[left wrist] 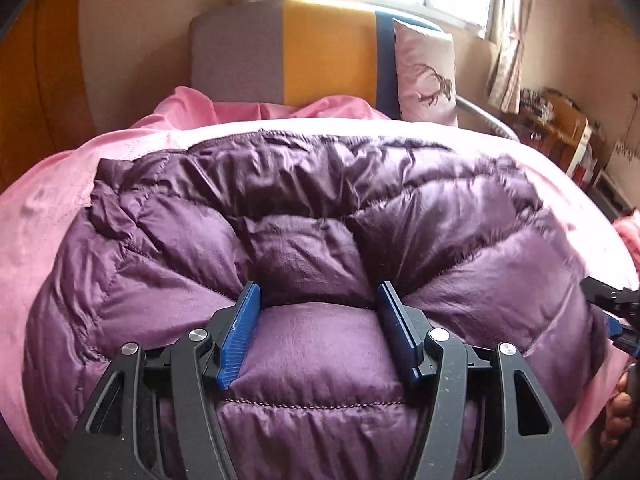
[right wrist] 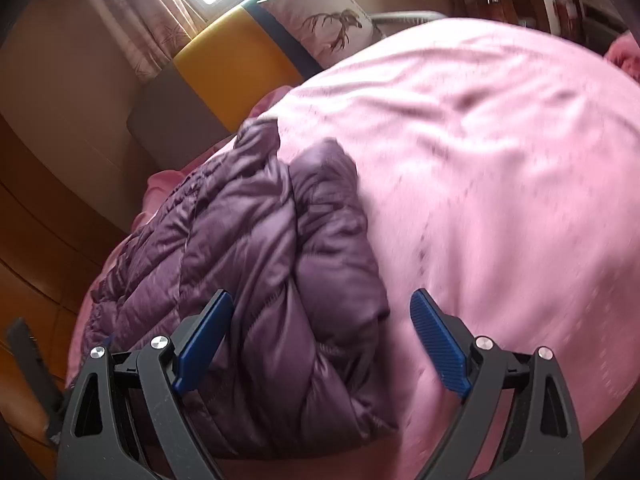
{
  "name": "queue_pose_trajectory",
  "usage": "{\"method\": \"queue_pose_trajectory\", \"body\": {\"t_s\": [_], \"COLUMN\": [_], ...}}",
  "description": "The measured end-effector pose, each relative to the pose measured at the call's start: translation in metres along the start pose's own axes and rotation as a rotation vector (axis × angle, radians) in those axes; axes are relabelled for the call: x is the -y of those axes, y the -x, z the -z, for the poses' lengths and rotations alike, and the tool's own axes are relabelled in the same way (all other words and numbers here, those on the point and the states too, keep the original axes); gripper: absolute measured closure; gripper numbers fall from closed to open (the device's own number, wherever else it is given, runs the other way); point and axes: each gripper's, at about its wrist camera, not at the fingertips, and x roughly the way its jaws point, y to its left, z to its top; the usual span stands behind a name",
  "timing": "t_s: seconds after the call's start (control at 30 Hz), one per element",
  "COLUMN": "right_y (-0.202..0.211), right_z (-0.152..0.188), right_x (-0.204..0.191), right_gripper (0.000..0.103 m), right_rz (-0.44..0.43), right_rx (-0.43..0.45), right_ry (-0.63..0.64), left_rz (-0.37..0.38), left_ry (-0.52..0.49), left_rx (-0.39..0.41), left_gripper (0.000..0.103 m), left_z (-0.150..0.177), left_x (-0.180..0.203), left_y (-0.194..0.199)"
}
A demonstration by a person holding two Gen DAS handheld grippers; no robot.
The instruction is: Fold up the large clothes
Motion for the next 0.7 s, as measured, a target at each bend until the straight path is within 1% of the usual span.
{"method": "queue_pose_trajectory", "body": {"t_s": [0.07, 0.13, 0.2, 0.23, 0.27, 0.3, 0.4, 0.47, 0.53, 0.63, 0.7], "right_y": [-0.002, -0.006, -0.008, -0.008, -0.007, -0.005, 0.005, 0.014, 0.023, 0.037, 0.048], "right_z": [0.004, 0.008, 0.01, 0.01, 0.009, 0.008, 0.0, -0.006, -0.007, -0.009, -0.008], "right_x": [-0.004, -0.012, -0.015, -0.017, -0.019, -0.021, -0.03, -0.039, -0.046, -0.069, -0.092], "right_gripper": [0.014, 0.021, 0.04, 0.043, 0.052, 0.063, 0.076, 0.078, 0.079, 0.08, 0.08], "right_rz": [-0.065, -0.091, -0.116, -0.124, -0.129, -0.134, -0.118, -0.116, -0.118, -0.133, -0.157], "right_rx": [-0.04, -0.076, -0.103, -0.112, -0.116, -0.119, -0.108, -0.096, -0.084, -0.064, -0.051], "right_ry": [-0.003, 0.004, -0.004, -0.014, -0.014, -0.011, 0.008, 0.025, 0.048, 0.1, 0.15], "left_rz": [-0.004, -0.001, 0.007, 0.013, 0.018, 0.035, 0.089, 0.107, 0.1, 0.059, 0.031], "left_ry": [-0.009, 0.0, 0.01, 0.012, 0.012, 0.018, 0.059, 0.101, 0.139, 0.183, 0.212], "left_rx": [-0.005, -0.01, -0.009, -0.008, -0.008, -0.008, -0.013, 0.015, 0.056, 0.093, 0.112], "left_gripper": [0.044, 0.044, 0.044, 0.044, 0.044, 0.044, 0.043, 0.043, 0.043, 0.043, 0.043], "left_z": [0.003, 0.004, 0.004, 0.004, 0.004, 0.002, -0.004, -0.007, -0.008, -0.005, -0.001], "left_x": [0.0, -0.001, -0.002, -0.004, -0.004, -0.006, -0.019, -0.033, -0.053, -0.085, -0.103], "left_y": [-0.006, -0.009, -0.01, -0.009, -0.009, -0.006, 0.007, 0.023, 0.042, 0.06, 0.069]}}
